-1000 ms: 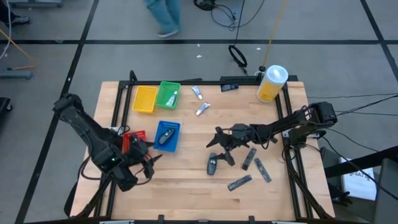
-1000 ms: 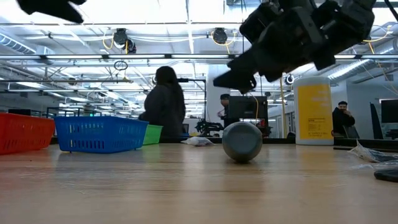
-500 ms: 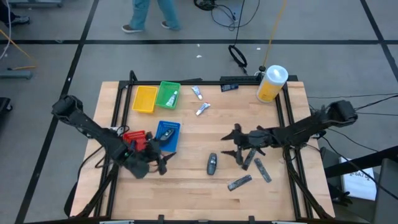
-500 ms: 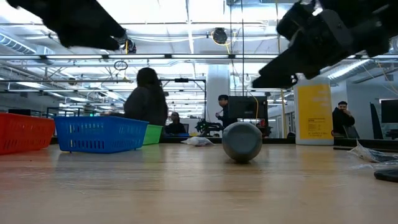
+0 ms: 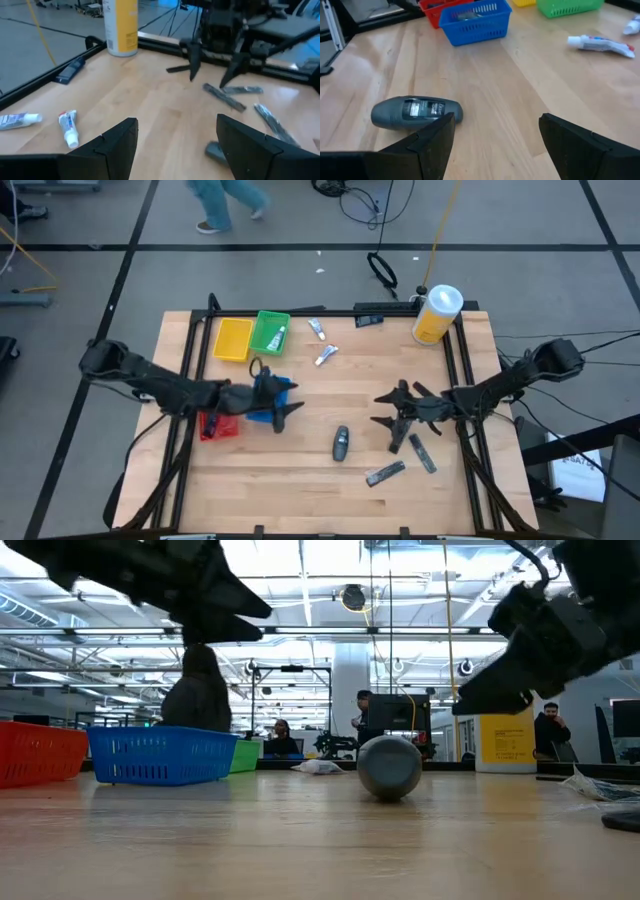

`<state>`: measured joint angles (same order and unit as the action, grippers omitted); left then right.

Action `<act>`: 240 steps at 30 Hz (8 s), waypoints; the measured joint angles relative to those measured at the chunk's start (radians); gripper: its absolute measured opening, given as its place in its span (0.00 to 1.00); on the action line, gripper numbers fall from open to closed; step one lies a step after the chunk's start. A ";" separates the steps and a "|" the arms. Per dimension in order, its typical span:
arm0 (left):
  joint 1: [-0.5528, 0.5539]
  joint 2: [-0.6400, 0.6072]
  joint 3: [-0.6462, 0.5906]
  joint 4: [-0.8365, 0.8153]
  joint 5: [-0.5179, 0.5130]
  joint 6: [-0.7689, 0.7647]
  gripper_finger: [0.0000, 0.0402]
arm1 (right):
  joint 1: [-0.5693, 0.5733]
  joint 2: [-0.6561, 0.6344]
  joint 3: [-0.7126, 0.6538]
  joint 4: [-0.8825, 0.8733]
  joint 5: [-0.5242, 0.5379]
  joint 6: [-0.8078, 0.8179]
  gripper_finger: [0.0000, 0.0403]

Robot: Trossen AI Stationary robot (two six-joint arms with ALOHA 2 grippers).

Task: Pick & Place Travel size toiletries
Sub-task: Put the black comb into the yellow bin, then put the gray deodorant into the blue bin

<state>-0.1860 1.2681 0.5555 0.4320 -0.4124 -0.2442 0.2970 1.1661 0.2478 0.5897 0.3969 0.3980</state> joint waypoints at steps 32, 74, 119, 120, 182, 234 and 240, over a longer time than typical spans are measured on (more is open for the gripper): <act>0.220 0.265 0.001 0.251 0.274 -0.084 0.66 | -0.002 0.462 0.120 0.311 -0.091 -0.094 0.69; 0.217 0.265 0.001 0.184 0.281 -0.047 0.66 | 0.000 -0.315 0.196 -1.149 0.008 0.161 0.72; 0.207 0.265 0.001 0.192 0.281 -0.046 0.66 | -0.154 0.015 -0.024 -0.305 -0.166 -0.247 0.60; 0.207 0.265 0.001 0.192 0.281 -0.046 0.66 | -0.166 0.025 -0.024 -0.306 -0.167 -0.242 0.60; 0.206 0.265 0.001 0.190 0.281 -0.028 0.66 | -0.204 0.373 0.103 0.173 -0.164 -0.219 0.11; -0.048 0.281 0.115 0.245 0.313 0.424 0.66 | 0.313 0.351 0.105 0.296 0.080 -0.097 0.39; -0.093 0.398 0.354 -0.024 0.377 0.453 0.66 | 0.303 0.508 0.105 0.601 0.110 -0.152 0.39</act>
<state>-0.2794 1.6658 0.9093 0.4081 -0.0350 0.2083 0.5999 1.6743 0.3525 1.1910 0.5067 0.2457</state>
